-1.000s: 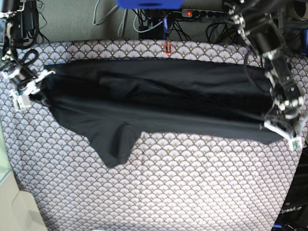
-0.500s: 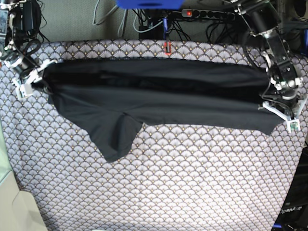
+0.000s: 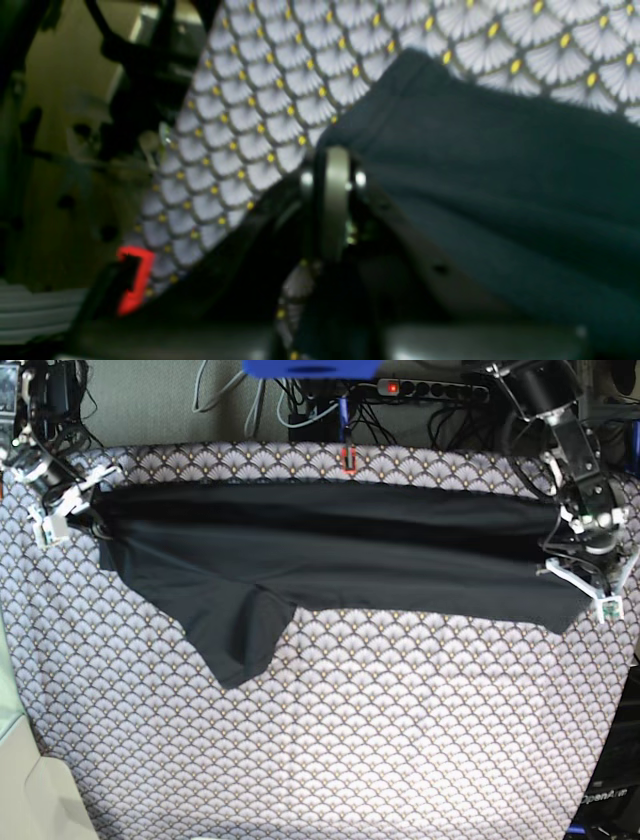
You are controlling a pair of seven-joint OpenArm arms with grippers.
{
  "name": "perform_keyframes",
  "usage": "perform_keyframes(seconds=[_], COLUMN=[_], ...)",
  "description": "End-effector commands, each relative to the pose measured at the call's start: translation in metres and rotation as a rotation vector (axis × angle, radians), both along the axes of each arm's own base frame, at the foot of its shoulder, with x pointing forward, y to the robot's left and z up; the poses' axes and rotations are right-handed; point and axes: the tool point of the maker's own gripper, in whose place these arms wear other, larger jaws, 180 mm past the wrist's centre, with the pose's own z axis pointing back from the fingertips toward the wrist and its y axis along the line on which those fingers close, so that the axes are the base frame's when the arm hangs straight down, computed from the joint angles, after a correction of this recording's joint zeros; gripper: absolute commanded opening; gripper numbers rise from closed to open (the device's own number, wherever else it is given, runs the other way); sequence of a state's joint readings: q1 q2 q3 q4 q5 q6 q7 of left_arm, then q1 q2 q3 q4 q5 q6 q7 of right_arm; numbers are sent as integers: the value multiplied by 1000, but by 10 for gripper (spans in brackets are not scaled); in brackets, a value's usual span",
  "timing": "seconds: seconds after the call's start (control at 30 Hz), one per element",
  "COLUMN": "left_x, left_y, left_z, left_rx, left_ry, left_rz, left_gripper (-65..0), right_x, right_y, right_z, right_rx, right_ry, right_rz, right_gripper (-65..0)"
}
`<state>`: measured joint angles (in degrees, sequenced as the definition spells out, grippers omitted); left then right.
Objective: Fold the T-shirt properly
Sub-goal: 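Lift both corners and fold the shirt over toward the collar edge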
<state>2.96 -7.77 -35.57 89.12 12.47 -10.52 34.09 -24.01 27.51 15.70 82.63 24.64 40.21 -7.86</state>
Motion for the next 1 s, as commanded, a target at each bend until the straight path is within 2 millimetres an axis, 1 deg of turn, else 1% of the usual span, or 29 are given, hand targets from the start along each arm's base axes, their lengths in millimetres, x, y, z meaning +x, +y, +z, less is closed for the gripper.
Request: perform_keyframes(seconds=[0.0,0.13,0.2,0.33,0.43,0.5,0.67,0.73,0.77,0.83,0.9,0.97], left_x=[3,1,-8,-12,-20,-22,-22,-24,-27,-30,-31,-37], left_y=[8,4,11,15,18,18,19,19,19,17,16,16], left_z=[19,19,17,16,14,16,19,18,13,10,8,3], left_rx=[46,23,5,-35,-27,-21,-14,-14,-17,-20,-26,-25], left_ry=[-46,-59,-64,-83,-73,-73,-74,-69,-57,-50,-47,-29], left_rz=[4,2,24,48,56,54,52,52,54,53,53,53], left_gripper=[-650,-650,-650,-650,-650,-650,-650,-650,-650,-650,-650,-650], right_x=[5,2,-3,-9,-13,-16,-15,-15,-15,-18,-23,-26], right_y=[-5,-5,-4,-4,-4,-9,-22,-28,-30,-31,-26,-23], right_z=[12,11,9,10,8,9,13,16,16,11,1,-6], right_rx=[-1,6,10,21,23,13,-3,-12,-20,-57,-82,-117], right_ry=[-42,-40,-36,-45,-37,-34,-46,-54,-54,-37,-19,-5], right_rz=[-5,-8,-9,-13,-15,-23,-52,-69,-71,-56,-54,-50], right_gripper=[-650,-650,-650,-650,-650,-650,-650,-650,-650,-650,-650,-650])
